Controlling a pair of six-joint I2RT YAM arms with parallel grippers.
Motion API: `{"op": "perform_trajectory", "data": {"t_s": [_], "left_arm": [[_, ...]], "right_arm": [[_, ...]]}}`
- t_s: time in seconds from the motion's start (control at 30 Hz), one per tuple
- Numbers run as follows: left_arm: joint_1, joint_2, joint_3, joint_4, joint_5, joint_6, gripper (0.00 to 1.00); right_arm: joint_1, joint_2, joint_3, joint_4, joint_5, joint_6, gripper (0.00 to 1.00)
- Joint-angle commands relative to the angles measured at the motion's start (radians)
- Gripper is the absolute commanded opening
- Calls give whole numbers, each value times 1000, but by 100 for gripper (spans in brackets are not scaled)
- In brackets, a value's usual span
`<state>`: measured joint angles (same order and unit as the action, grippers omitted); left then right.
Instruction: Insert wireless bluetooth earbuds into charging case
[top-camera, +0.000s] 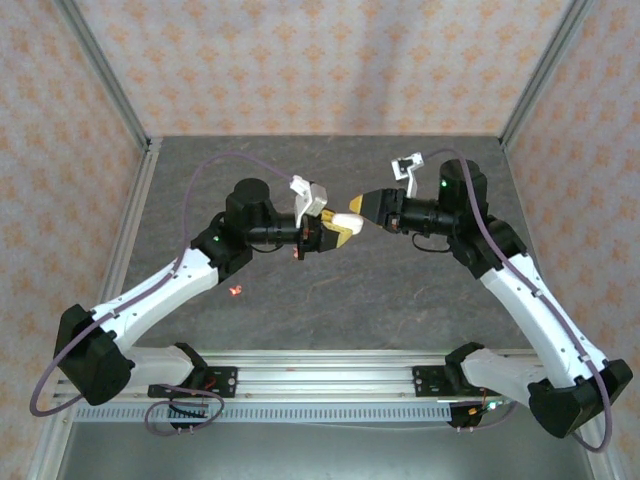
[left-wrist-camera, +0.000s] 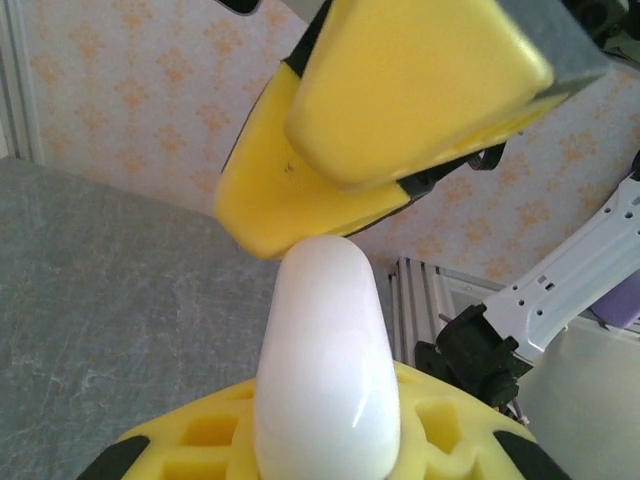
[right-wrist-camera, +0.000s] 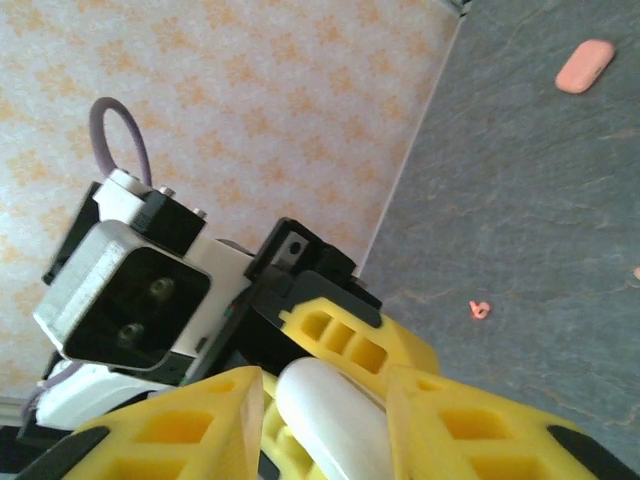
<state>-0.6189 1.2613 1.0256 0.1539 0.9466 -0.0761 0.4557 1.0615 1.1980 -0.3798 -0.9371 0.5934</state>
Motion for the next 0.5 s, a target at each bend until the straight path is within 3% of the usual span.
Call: {"op": "perform_trajectory", "data": {"t_s": [0.0, 0.3, 0.47], "left_arm": [[16, -3, 45, 61, 5, -75, 0], [26, 46, 88, 135, 78, -237, 0], [26, 70, 127, 108, 110, -268, 0]], "right_arm": [[5, -26, -9, -18, 33, -46, 42], [5, -61, -112, 191, -13, 44, 50], [5, -51, -131, 256, -26, 64, 42]]}}
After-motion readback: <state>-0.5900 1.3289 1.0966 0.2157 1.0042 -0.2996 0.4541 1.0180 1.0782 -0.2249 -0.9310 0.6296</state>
